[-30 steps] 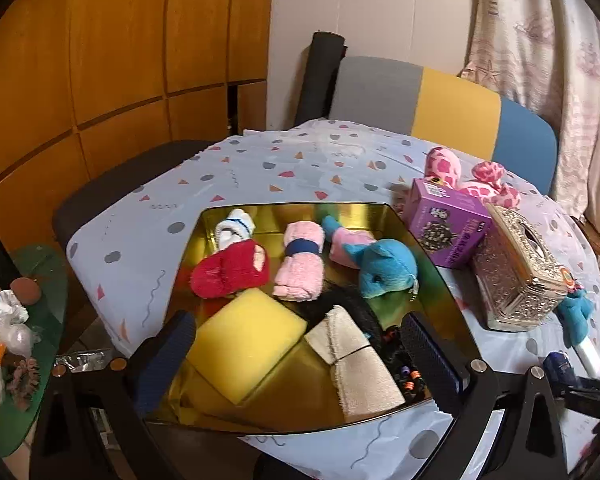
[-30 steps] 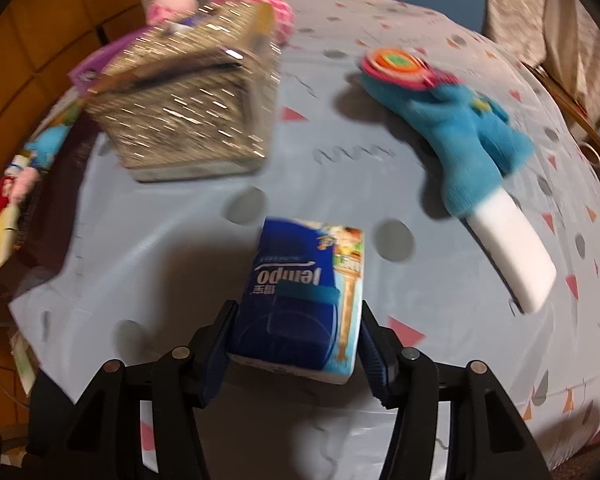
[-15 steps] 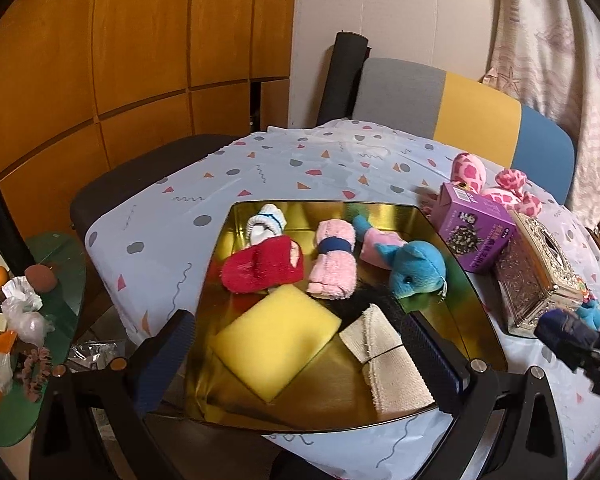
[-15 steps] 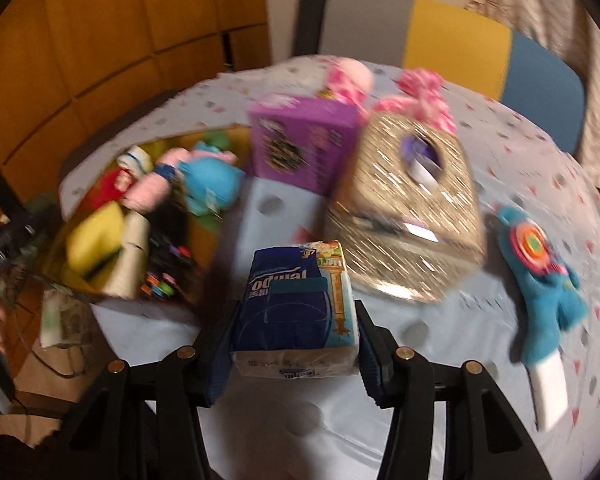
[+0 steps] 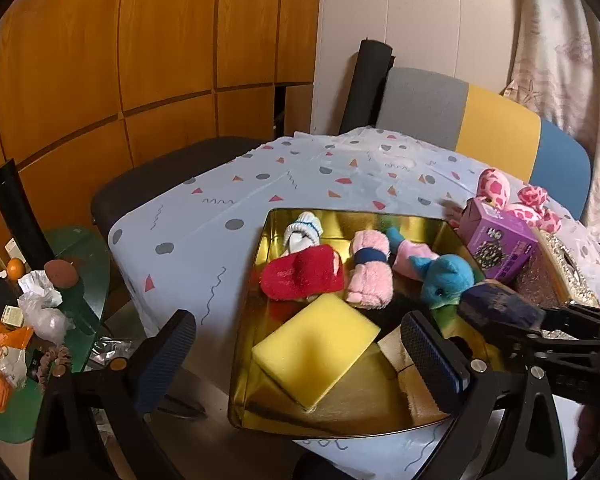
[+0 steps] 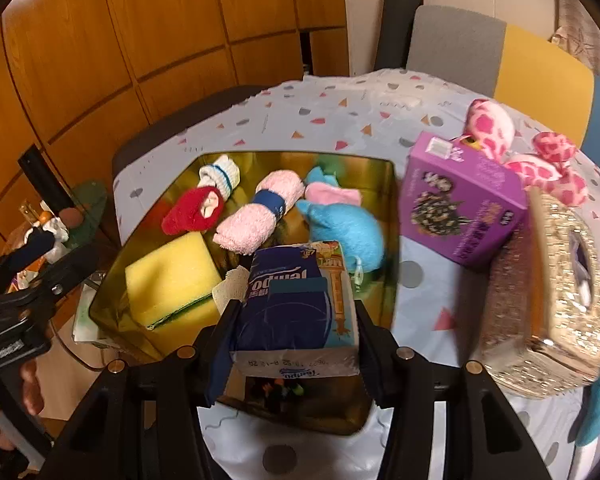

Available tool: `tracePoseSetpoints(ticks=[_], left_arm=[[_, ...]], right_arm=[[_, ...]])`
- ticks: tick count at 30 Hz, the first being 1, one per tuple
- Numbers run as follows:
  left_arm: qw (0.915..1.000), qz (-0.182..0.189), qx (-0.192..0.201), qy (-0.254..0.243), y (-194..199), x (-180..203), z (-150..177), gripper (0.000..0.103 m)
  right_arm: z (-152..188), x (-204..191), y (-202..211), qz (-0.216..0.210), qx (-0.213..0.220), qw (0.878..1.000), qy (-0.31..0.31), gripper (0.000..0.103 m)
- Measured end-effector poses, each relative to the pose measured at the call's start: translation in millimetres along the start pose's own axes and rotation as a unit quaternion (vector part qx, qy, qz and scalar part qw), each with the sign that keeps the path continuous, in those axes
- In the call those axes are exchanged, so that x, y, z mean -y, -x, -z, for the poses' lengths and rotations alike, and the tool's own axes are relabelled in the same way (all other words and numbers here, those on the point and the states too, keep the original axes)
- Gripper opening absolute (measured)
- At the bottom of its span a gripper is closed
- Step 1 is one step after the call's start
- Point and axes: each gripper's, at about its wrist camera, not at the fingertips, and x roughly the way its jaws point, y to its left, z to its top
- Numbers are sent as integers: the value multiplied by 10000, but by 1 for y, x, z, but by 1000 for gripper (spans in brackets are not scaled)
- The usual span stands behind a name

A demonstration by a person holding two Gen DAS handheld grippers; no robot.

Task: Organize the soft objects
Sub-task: 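Carry the blue tissue pack over the gold tray with the right tool, then lower the tissue pack into the tray and open the right tool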

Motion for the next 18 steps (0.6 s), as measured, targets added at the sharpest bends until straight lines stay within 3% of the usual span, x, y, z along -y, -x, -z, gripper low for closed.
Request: tracePoseSetpoints(ticks=[9, 13, 18], left_arm=[[9999, -83, -52, -45, -2, 2, 1, 103], [9999, -49, -13, -108, 4, 6, 1, 103], [9999, -43, 7, -143, 6, 7, 2, 103]], right_arm=[[3, 3, -17, 5, -134, 9999, 24, 53], [-1, 5, -36, 362, -256, 9990, 84, 54], [1, 7, -47, 422, -318, 9986, 30, 54]])
